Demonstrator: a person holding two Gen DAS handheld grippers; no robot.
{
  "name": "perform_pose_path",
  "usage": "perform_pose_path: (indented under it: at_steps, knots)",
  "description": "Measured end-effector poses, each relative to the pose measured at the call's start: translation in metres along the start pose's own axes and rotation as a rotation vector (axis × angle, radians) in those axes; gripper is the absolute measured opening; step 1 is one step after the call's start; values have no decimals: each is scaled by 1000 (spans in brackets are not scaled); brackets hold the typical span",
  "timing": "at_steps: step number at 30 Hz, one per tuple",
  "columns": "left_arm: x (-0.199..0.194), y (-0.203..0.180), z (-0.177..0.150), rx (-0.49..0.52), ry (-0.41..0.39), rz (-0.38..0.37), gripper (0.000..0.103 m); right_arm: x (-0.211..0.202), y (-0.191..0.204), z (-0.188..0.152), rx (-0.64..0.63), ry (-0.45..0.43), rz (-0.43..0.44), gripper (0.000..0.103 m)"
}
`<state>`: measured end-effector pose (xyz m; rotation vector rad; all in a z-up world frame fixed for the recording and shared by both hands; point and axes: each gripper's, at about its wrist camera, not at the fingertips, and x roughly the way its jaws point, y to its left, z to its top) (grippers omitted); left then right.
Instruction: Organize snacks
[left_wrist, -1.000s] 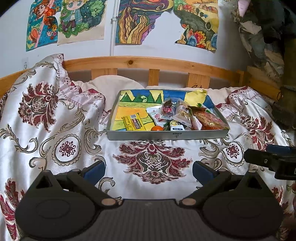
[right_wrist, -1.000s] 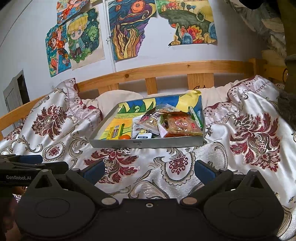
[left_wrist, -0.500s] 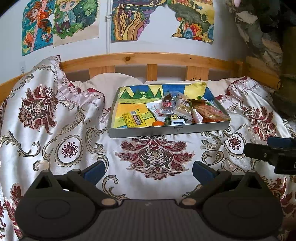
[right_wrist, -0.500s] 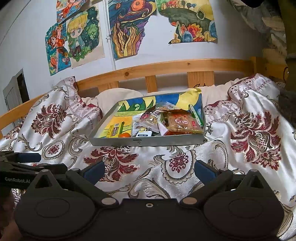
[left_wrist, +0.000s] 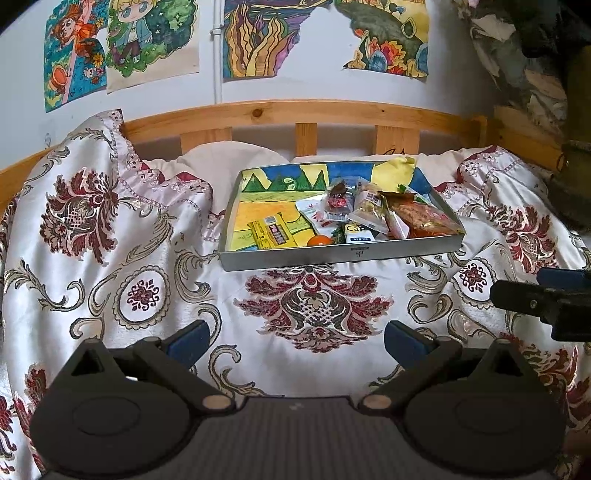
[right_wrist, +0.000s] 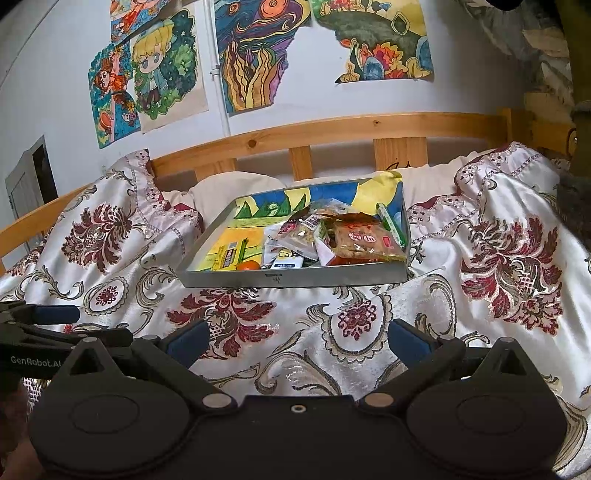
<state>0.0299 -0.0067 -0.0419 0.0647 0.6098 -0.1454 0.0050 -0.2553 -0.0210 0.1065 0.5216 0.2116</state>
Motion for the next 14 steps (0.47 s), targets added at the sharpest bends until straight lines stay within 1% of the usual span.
perform_pose_path:
  at_steps: [14]
  knots:
    - [0,0,-1,4,3,1,102,0,0,1,1,3,0,102]
